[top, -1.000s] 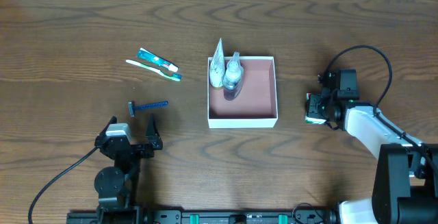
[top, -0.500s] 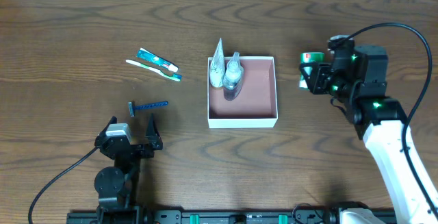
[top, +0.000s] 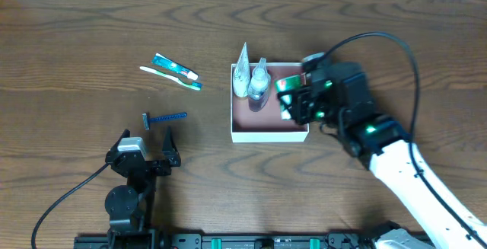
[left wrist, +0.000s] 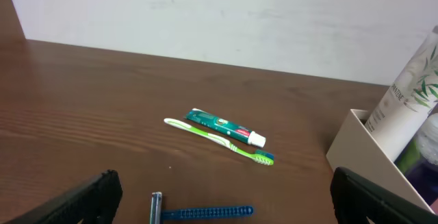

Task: Pack container
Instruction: 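Carry the deodorant box into the white box beside the bottles, then open the right gripper and lift it back out to the right, then reach the left gripper to the blue razor and grasp it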

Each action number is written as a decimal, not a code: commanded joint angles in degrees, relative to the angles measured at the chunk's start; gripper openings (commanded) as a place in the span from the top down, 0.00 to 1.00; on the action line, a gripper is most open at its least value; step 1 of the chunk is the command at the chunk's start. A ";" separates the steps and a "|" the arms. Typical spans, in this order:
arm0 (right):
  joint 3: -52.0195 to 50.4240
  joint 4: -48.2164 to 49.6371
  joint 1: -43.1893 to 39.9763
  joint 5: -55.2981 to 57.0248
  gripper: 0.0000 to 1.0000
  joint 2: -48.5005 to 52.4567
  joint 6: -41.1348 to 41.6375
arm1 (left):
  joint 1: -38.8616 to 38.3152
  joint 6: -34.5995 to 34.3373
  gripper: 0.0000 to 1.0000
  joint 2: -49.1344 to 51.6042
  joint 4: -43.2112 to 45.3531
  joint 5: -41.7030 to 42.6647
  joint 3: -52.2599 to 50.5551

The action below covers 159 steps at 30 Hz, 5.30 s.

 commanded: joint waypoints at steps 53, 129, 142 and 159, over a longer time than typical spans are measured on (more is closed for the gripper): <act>0.76 12.39 8.31 -6.34 0.66 20.00 -31.08 | 0.28 0.79 0.02 0.02 -2.10 0.66 -0.87; 11.50 -26.69 -19.04 25.64 0.01 5.92 17.31 | 0.28 0.74 0.02 0.35 -1.90 0.90 -0.87; 11.50 -26.69 -23.61 25.64 0.01 9.01 17.22 | 0.28 -0.79 0.02 13.64 -7.58 4.42 11.98; 11.50 -26.67 -23.61 25.64 0.01 9.01 17.22 | 0.28 -0.76 0.02 64.19 -40.76 15.19 60.92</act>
